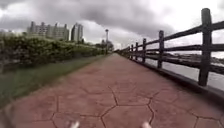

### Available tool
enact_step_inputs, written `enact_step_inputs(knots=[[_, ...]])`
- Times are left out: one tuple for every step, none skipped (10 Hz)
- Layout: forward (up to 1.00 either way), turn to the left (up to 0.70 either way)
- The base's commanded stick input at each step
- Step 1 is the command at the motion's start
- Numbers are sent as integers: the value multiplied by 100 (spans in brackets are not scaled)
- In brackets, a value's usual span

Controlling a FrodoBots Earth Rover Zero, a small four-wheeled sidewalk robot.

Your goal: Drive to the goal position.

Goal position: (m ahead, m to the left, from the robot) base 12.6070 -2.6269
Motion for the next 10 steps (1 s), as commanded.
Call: enact_step_inputs(knots=[[50,0],[50,0],[50,0],[50,0],[50,0],[50,0],[50,0],[50,0],[50,0],[50,0]])
